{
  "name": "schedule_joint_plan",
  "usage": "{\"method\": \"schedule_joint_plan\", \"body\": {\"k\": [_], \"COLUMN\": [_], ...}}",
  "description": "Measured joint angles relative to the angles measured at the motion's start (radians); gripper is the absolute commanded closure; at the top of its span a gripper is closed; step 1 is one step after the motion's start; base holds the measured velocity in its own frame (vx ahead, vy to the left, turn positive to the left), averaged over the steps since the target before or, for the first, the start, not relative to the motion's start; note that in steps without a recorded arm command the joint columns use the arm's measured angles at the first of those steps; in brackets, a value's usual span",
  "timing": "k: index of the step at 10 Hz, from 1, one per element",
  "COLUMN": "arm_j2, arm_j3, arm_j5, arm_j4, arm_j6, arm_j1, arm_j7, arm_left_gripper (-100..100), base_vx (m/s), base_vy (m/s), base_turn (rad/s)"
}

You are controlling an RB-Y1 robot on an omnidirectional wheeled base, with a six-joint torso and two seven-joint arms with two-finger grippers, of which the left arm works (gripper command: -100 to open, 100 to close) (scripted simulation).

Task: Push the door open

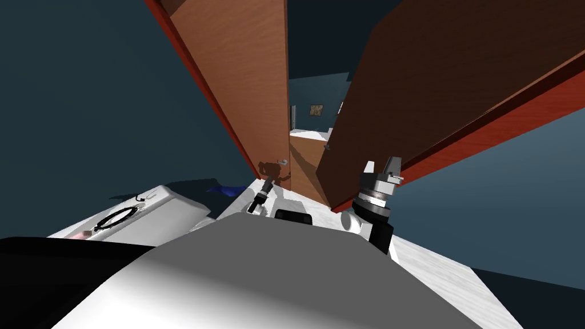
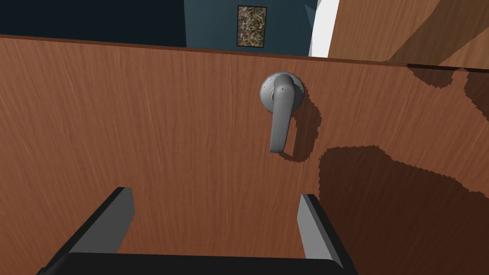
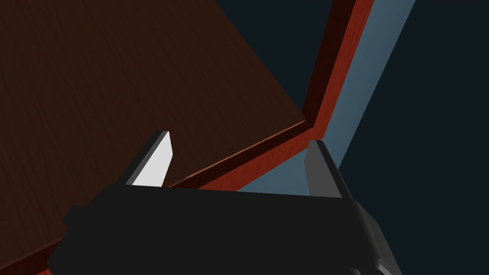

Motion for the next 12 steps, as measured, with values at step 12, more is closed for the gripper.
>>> {"method": "schedule_joint_plan", "body": {"k": [12], "arm_j2": [0.032], "arm_j3": [-0.031], "arm_j5": [0.004], "arm_j4": [0.216], "arm_j6": [-0.074], "arm_j1": [-0.061], "arm_j7": [0.037], "arm_left_gripper": [-100], "base_vx": [0.136], "base_vy": [0.031], "base_turn": [-0.052]}}
